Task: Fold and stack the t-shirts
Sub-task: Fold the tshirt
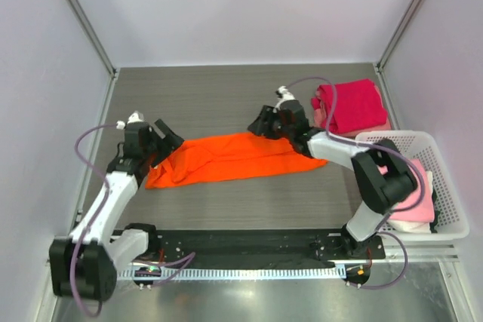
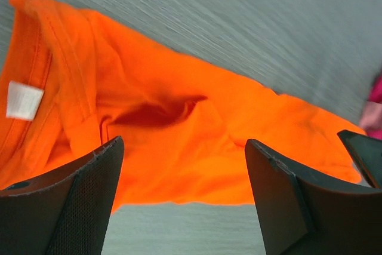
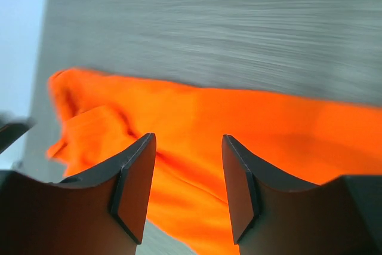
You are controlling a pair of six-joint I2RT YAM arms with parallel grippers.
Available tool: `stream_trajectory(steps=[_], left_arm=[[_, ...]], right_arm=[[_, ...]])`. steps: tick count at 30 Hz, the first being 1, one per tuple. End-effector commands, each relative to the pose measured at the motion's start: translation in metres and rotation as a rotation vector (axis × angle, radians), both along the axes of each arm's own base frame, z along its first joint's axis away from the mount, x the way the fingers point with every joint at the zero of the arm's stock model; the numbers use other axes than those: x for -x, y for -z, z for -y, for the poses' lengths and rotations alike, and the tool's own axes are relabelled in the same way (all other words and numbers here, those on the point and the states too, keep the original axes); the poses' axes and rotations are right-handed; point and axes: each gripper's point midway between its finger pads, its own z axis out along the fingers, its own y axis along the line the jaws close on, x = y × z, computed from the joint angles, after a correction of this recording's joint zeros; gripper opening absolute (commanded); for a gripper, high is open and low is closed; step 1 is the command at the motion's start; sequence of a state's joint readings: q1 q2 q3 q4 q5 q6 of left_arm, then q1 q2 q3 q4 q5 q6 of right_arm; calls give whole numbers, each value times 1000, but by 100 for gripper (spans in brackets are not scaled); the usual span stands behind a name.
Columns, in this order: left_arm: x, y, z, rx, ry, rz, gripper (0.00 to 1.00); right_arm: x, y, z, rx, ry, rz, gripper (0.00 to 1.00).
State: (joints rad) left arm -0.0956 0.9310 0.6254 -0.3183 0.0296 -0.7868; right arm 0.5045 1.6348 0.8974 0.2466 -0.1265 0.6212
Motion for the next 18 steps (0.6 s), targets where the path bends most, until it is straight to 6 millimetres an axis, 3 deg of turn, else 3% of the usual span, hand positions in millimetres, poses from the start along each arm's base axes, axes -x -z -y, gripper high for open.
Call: stream_trajectory(steps=[1, 3, 5, 6, 7, 9, 10, 13, 14, 18], left_arm=[[-20, 29, -3, 23, -28, -177, 83], [-29, 39, -5, 41, -60, -218, 83], [-39, 54, -5, 56, -88, -271, 82], [-43, 58, -9, 43, -108, -280, 79], [-43, 68, -11, 35, -128, -309, 77], [-42, 75, -21, 7, -181, -327, 73], [-39, 79, -31, -23, -223, -336, 73], [-31, 85, -48, -53, -317, -334, 73], [-30, 84, -50, -54, -328, -324, 73], [-26, 91, -59, -58, -348, -342, 70]], right_arm=[[6, -31, -82, -135, -299, 60, 54], [11, -23, -121, -173, -411, 24, 55], [15, -19, -142, -203, -472, -9, 54], [18, -27, -160, -233, -528, -3, 54], [20, -11, -167, -232, -549, -40, 55], [20, -10, -184, -251, -578, -52, 55], [23, 6, -188, -247, -596, -87, 54], [27, 12, -202, -253, -637, -107, 54], [29, 23, -204, -248, -644, -128, 54], [37, 36, -217, -250, -689, -176, 54]])
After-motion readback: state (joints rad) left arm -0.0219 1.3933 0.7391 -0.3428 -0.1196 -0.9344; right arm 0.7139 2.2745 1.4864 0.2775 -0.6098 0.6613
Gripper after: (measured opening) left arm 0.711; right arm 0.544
